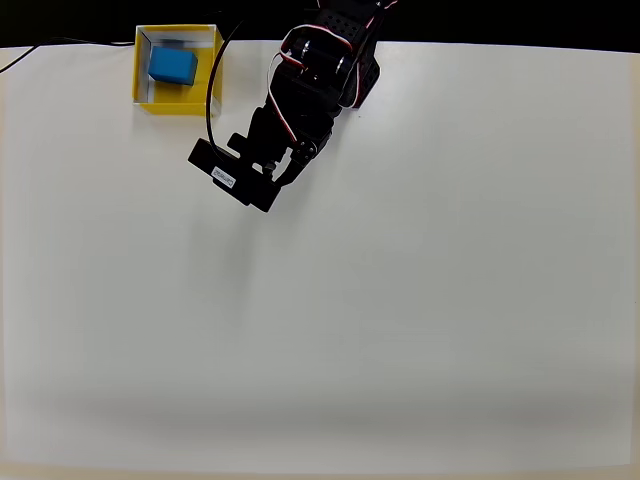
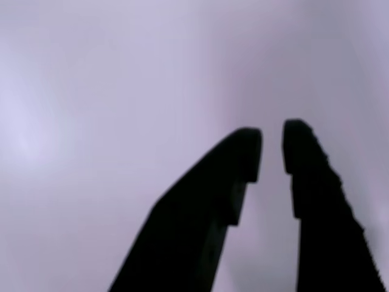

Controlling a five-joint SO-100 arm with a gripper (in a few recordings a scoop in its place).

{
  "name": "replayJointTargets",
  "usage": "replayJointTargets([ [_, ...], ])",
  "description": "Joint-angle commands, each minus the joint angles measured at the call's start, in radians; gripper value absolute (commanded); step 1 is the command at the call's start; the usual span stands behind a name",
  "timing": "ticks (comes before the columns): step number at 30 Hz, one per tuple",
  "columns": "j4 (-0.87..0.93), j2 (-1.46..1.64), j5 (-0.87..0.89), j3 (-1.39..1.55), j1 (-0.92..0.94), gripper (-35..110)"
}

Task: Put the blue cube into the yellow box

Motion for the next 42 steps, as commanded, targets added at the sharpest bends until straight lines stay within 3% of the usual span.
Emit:
replayJointTargets([
  [1,-0.037,0.067,-0.006,0.095,-0.112,0],
  [8,-0.080,0.103,-0.046,0.258,-0.247,0],
  [17,0.043,0.104,-0.256,0.391,-0.291,0],
  [31,0.054,0.106,-0.123,0.402,-0.284,1],
  [42,0.055,0.106,-0.149,0.402,-0.299,4],
])
